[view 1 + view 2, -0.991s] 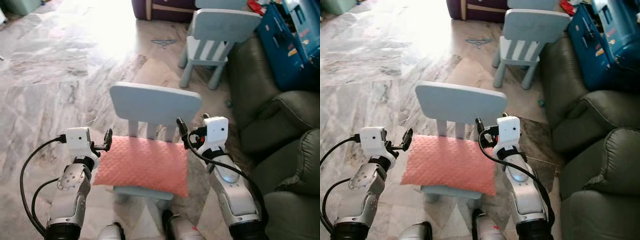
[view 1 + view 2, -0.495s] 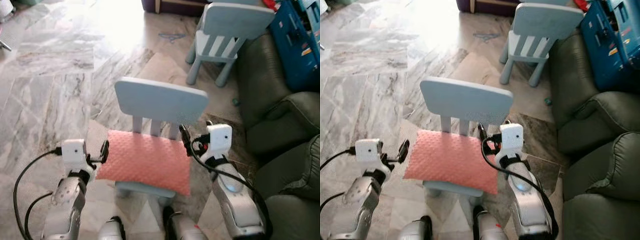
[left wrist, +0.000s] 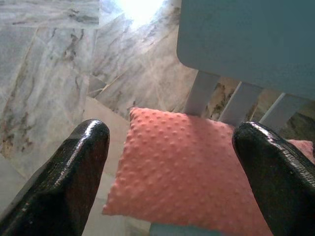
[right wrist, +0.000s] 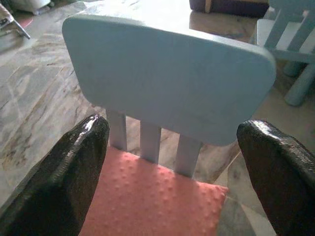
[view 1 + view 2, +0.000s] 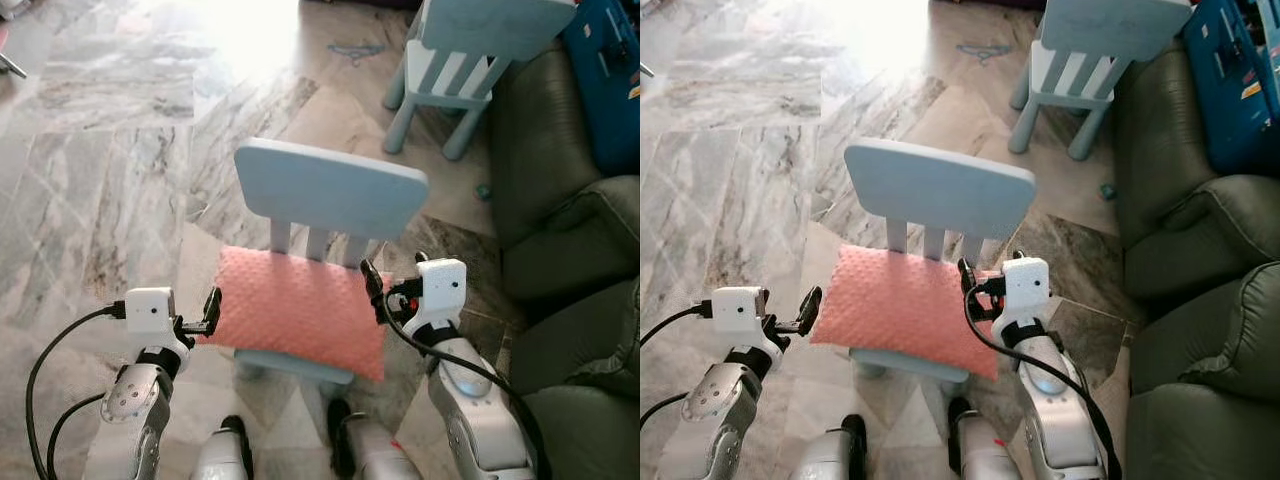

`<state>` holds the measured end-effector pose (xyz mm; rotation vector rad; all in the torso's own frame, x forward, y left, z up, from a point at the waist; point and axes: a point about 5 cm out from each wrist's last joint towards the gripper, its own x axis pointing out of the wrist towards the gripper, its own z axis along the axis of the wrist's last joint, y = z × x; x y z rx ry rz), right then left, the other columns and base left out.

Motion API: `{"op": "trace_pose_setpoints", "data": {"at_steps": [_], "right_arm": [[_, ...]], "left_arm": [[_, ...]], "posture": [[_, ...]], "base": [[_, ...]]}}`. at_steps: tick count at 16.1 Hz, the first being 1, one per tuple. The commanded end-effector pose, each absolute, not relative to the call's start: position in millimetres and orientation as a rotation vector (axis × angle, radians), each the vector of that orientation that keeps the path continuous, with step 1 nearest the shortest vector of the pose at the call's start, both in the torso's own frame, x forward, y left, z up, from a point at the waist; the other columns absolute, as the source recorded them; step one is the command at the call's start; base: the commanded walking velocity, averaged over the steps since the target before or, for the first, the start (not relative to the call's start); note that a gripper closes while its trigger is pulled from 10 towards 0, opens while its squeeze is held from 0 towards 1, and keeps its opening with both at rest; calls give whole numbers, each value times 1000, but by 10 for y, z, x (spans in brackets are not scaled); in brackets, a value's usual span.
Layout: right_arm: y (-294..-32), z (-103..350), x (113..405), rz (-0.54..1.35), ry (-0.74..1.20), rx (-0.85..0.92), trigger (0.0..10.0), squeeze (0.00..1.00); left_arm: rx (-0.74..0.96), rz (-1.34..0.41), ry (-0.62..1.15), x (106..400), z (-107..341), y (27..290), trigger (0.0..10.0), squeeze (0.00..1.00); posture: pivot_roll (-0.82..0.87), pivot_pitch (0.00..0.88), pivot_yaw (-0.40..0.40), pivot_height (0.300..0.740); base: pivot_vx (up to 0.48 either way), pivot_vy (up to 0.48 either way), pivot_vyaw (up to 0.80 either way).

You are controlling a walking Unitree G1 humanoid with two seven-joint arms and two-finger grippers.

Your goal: Move the pillow to the sofa

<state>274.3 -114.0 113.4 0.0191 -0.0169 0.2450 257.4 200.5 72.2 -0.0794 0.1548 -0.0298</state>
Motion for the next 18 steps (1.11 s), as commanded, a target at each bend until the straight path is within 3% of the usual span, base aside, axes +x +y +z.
{"op": "trace_pose_setpoints", "data": {"at_steps": [1, 11, 18], "right_arm": [[-1145, 1132, 2702, 242, -9, 16, 10000, 0], [-1159, 1140, 2706, 243, -2, 17, 10000, 0], [-1159, 1160, 2740, 241, -8, 14, 10000, 0]], "left_arm": [[-73, -37, 181, 2525, 682, 2002, 10000, 0], [-132, 16, 229, 2549, 650, 2012, 10000, 0], [-141, -34, 223, 2582, 680, 1985, 10000, 0]], "posture": [[-6, 358, -35, 740], [-4, 356, -41, 740], [-3, 344, -42, 740]], "base": [[0, 0, 0], [0, 0, 0], [0, 477, 0]]}}
